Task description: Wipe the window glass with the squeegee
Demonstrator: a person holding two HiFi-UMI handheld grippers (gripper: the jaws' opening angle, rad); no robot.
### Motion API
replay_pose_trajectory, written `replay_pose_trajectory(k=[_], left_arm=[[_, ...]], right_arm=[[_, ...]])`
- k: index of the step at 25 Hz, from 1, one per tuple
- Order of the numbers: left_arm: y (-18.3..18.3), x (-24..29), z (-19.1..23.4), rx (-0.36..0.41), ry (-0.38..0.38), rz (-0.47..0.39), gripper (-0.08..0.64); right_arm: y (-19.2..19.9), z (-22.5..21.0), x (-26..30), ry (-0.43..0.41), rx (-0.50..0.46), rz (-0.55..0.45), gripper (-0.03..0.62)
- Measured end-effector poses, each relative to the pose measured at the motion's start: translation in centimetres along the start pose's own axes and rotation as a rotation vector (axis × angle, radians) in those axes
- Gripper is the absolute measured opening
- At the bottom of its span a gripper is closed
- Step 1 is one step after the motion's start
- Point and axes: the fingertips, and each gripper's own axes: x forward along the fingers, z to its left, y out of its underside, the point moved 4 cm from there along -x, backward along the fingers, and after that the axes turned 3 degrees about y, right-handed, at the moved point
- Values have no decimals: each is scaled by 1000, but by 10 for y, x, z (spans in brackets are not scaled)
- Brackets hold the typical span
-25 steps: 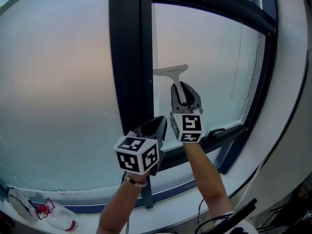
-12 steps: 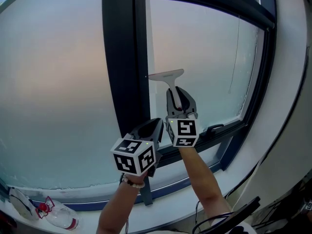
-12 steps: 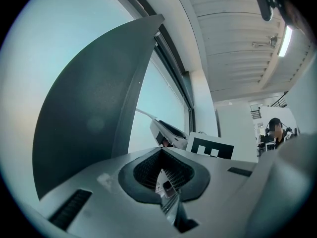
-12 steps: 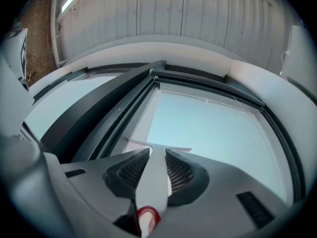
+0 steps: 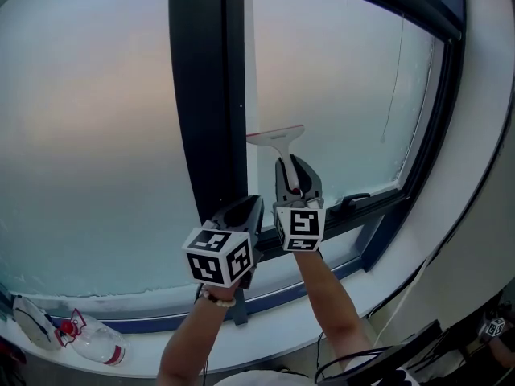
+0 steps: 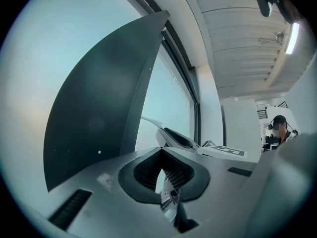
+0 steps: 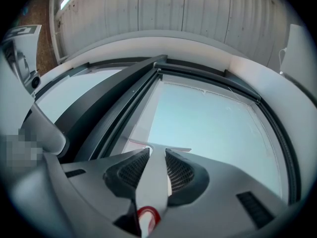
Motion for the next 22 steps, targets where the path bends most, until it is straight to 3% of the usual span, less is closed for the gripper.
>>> replay_pose_trajectory(k=[22], left_arm=[[84, 3, 13, -90, -71, 112, -2]], right_arm=[[90, 18, -54, -13, 22, 120, 91]])
